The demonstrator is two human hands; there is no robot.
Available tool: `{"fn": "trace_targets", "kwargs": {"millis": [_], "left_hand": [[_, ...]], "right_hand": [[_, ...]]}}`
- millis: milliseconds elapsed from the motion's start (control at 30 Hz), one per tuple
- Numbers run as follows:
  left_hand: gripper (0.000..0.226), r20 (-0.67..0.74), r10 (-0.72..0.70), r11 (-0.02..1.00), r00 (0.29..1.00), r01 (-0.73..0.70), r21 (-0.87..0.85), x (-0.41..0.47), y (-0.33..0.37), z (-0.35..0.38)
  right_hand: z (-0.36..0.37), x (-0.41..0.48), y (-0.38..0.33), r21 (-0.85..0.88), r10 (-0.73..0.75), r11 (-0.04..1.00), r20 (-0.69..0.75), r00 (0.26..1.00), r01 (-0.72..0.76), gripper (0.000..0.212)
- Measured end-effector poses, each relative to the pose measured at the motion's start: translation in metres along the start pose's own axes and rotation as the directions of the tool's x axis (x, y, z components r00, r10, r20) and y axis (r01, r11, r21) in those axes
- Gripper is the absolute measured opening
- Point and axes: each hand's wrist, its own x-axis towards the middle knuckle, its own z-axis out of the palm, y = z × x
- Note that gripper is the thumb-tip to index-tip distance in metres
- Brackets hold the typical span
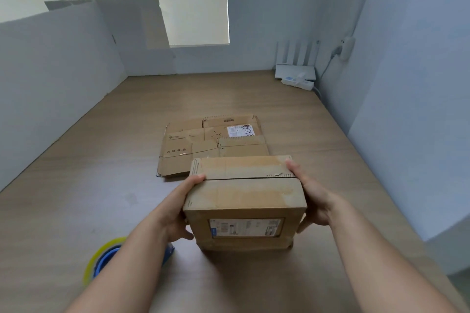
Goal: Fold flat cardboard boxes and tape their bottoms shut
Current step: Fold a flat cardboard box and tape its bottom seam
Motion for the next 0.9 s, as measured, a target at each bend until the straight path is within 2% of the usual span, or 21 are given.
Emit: {"fn": "trace_targets", "kwargs": {"millis": [100, 267, 400, 567, 667, 733, 767, 800, 833, 900], "left_hand": [[0.068, -0.001, 0.012, 0.999, 1.000, -0.012, -0.031, 0.002, -0.005, 0.001], [0.057, -0.010, 0.162, 0.984, 0.987, -0.162, -0.067, 0.001, -0.007, -0.002], [0.064, -0.019, 0.080, 0.996, 0.997, -0.080, -0.025, -0.006, -0.024, -0.005], [0.069, -0.043, 0.087, 0.996, 0.995, -0.088, -0.013, -0.009, -0.027, -0.004], [0.078, -0.044, 0.069, 0.998, 0.997, -0.069, 0.005, -0.010, -0.023, -0.003], [0.076, -0.044, 0.067, 0.998, 0.997, -0.066, 0.022, -0.013, -0.023, -0.003], [0.074, -0.047, 0.065, 0.998, 0.997, -0.064, 0.025, -0.014, -0.022, -0.003], [0.070, -0.050, 0.059, 0.998, 0.997, -0.058, 0.027, -0.015, -0.021, -0.002], [0.066, -0.047, 0.053, 0.998, 0.997, -0.052, 0.030, -0.016, -0.020, -0.002], [0.055, -0.036, 0.052, 0.998, 0.998, -0.050, 0.038, -0.018, -0.018, 0.000]], "right_hand": [[0.000, 0.004, 0.003, 0.052, -0.034, 0.998, 0.062, 0.998, 0.031, 0.099], [0.000, 0.002, -0.002, 0.041, -0.127, 0.991, 0.069, 0.989, 0.124, 0.098], [0.004, 0.005, 0.005, -0.037, -0.060, 0.997, 0.053, 0.997, 0.062, 0.091], [0.010, 0.009, 0.012, 0.019, -0.108, 0.994, 0.036, 0.993, 0.108, 0.079], [0.011, 0.002, 0.005, -0.027, -0.115, 0.993, 0.002, 0.993, 0.115, 0.068], [0.011, -0.003, 0.001, -0.089, -0.265, 0.963, -0.165, 0.950, 0.254, 0.058], [0.011, -0.006, -0.001, -0.127, -0.388, 0.921, -0.261, 0.884, 0.368, 0.058], [0.012, -0.010, -0.004, -0.192, -0.503, 0.864, -0.291, 0.813, 0.466, 0.060], [0.015, -0.014, -0.006, -0.284, -0.592, 0.801, -0.245, 0.767, 0.527, 0.059], [0.022, -0.019, -0.006, -0.483, -0.660, 0.684, -0.089, 0.746, 0.547, 0.052]]}}
